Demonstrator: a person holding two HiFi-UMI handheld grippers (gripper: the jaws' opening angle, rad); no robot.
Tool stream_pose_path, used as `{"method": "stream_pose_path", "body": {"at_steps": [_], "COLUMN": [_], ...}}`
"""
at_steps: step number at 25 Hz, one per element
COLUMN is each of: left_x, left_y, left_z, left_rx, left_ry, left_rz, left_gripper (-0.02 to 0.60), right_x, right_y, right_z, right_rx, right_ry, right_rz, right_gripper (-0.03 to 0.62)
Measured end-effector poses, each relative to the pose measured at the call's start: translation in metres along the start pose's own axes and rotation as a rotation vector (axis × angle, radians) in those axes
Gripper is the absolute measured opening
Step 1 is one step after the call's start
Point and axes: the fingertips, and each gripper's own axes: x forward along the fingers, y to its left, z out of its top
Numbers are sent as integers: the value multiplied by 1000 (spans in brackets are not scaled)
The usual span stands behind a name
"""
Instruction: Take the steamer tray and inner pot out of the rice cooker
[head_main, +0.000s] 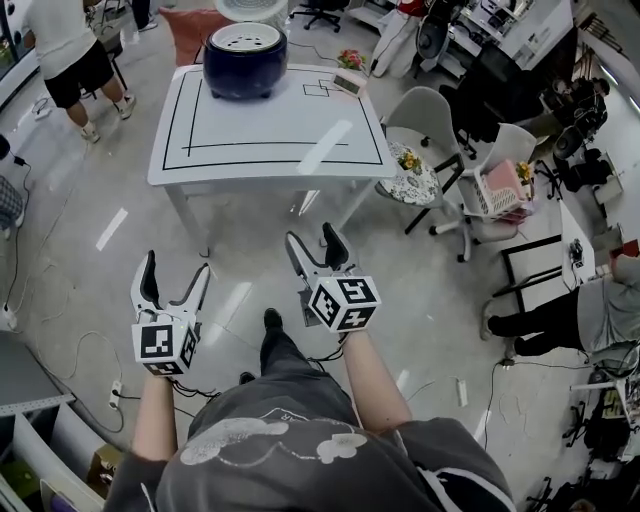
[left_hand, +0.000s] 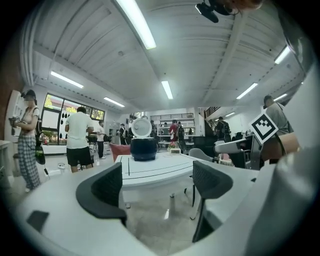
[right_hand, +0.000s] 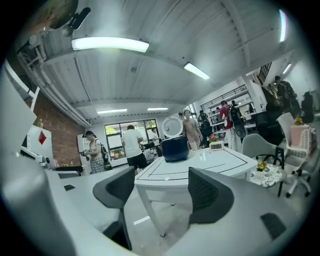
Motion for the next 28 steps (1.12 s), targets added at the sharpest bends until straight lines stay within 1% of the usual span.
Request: {"method": "stream_pose_path", "body": {"at_steps": [4, 7, 10, 13, 17, 22, 25, 28], "left_x": [52, 91, 127, 155, 179, 192, 200, 218], "left_y": [15, 24, 27, 23, 25, 39, 51, 66], "left_z": [-4, -1, 4, 5, 12, 24, 27, 23], "left_rx": [-26, -33, -33, -28, -22, -24, -31, -35], "left_ry": [57, 77, 90, 116, 125, 120, 116, 123], "left_rz": [24, 48, 68, 70, 93, 130, 139, 123], "left_gripper": [434, 434, 434, 434, 434, 434, 433, 434], "right_x": [51, 91, 126, 155, 187, 212, 226, 244], "right_y": [-32, -54, -76, -92, -105, -99, -98, -102], "right_z": [14, 26, 35, 38, 41, 50, 55, 56], "right_rx": [26, 31, 56, 83, 115, 115, 108, 98], "right_ry": [6, 16, 31, 50, 70, 74, 71, 79], "right_rz": [21, 42, 71, 114, 161, 206, 210, 196], "right_gripper": [322, 322, 322, 322, 322, 321, 321, 321]}}
